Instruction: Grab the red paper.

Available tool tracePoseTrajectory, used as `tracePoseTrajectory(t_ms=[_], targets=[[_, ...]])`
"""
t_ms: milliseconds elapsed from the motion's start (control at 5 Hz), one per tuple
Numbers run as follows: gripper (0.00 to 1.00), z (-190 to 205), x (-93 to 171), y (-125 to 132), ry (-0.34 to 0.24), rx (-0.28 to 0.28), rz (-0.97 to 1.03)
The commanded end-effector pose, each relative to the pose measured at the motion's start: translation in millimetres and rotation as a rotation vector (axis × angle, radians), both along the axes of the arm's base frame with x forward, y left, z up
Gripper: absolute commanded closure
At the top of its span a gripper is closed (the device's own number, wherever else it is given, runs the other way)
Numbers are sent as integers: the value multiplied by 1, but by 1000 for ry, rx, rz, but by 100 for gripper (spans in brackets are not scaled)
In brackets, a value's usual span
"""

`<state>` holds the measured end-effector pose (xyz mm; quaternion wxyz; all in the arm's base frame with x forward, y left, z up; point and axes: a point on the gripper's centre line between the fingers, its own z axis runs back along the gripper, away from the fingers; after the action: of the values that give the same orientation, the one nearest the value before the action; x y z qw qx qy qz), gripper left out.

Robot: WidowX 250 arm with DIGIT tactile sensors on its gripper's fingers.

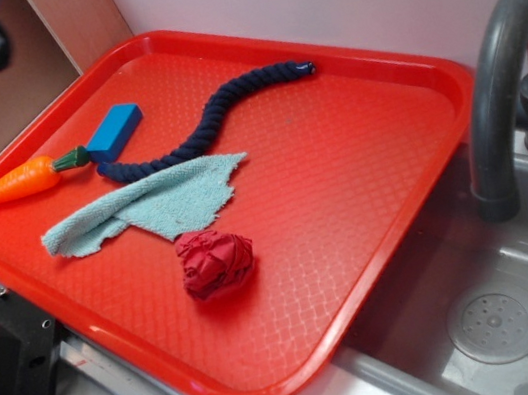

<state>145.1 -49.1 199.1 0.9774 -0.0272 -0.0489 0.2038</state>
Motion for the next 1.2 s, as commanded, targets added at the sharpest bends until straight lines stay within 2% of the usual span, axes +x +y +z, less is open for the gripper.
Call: tracePoseTrajectory(t_ms=[0,200,400,600,800,1000], targets=[[0,-50,37,-51,38,-64,-111],[0,-77,35,-61,120,-121,-214],[0,-107,32,-62,191,-81,-226],[0,-126,29,-61,220,-61,-239],[0,-152,30,-59,249,2,-222],[0,-172,27,-68,308,-54,-298]])
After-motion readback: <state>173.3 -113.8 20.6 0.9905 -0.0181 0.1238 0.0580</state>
